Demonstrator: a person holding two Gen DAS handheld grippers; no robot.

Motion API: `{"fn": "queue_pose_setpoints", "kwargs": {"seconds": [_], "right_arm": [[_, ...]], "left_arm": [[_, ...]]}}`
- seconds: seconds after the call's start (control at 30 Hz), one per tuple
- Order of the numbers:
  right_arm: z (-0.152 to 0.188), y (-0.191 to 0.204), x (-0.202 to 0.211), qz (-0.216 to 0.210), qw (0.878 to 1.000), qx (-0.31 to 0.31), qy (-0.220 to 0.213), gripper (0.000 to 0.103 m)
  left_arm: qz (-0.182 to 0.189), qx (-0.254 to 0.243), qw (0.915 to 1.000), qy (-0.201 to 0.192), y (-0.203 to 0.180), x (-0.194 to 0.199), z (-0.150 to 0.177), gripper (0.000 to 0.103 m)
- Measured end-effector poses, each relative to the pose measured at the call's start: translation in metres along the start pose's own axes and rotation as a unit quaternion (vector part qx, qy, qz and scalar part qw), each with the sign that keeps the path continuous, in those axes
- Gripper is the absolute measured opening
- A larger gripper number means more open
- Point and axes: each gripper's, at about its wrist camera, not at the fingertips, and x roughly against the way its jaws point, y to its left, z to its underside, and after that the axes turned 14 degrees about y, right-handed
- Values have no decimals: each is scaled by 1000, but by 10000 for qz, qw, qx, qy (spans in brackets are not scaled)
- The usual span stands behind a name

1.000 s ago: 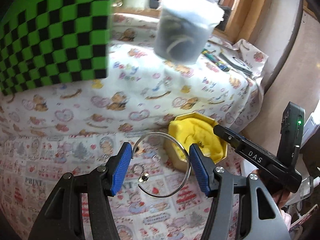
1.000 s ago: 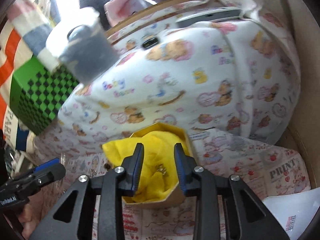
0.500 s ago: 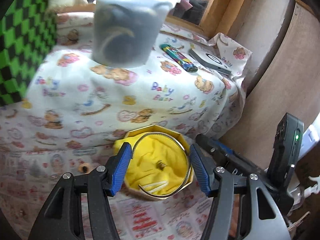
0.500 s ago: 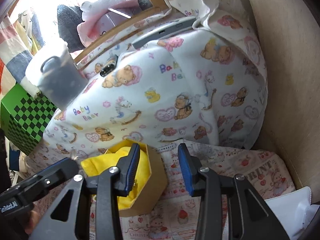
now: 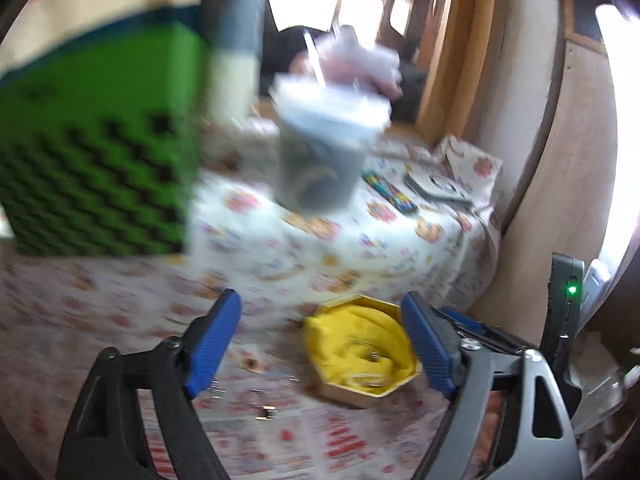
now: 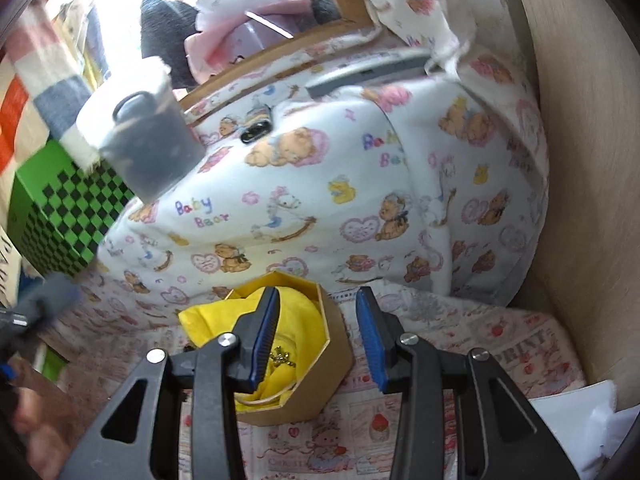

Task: Organize jewelry
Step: 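Withdraw both tools from the box toward the remaining jewelry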

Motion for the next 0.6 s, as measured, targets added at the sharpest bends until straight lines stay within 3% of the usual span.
{"fn": "queue_pose_setpoints", "kwargs": {"seconds": [0.2, 0.3, 0.47, 0.6], "right_arm": [[8, 28, 9, 610, 9949, 731, -340, 40], [18, 46, 16, 802, 9887, 1155, -521, 43], [34, 71, 26, 697, 9842, 1518, -592, 47], [44, 85, 32, 641, 9824, 1637, -630, 53]], "left_arm": [[-704, -256, 9939, -811, 7, 43, 22, 99], [-850, -254, 9905, -1052, 17, 59, 35, 102], [-844, 51, 9900, -1128, 45, 72, 55, 102], [-1262, 18, 9853, -1152, 66, 71, 69, 102]]}}
